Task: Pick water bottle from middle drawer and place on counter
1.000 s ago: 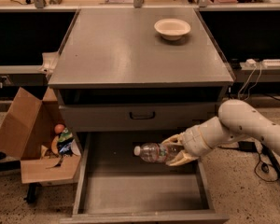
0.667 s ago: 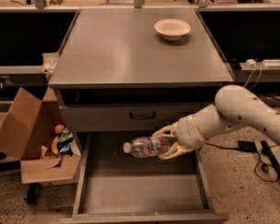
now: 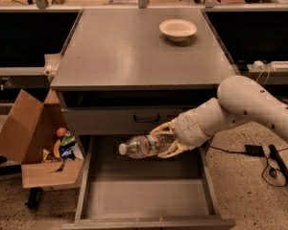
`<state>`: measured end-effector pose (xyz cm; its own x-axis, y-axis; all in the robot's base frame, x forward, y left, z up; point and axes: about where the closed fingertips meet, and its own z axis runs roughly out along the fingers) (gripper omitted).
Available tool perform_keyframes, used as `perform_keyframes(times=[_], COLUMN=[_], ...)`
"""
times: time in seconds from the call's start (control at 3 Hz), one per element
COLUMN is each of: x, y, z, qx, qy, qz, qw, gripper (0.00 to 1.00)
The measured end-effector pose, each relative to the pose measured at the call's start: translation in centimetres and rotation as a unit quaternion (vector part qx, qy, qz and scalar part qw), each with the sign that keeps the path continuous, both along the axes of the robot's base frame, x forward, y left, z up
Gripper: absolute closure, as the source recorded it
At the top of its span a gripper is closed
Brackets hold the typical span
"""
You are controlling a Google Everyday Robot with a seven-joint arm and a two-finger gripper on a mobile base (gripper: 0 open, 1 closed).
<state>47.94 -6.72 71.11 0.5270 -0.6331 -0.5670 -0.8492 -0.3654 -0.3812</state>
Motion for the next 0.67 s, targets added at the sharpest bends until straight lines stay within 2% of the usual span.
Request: perform_keyframes(times=[0.33,0.67], x=[-0.2,0.5], y=[0.0,-0.3], z=[-0.2,3.6], qx=[0.006,0.013], qy=[0.004,-0.022], qz=[-0.003,-0.015], qw=[1.0000,0.9995], gripper=[1.00,1.00])
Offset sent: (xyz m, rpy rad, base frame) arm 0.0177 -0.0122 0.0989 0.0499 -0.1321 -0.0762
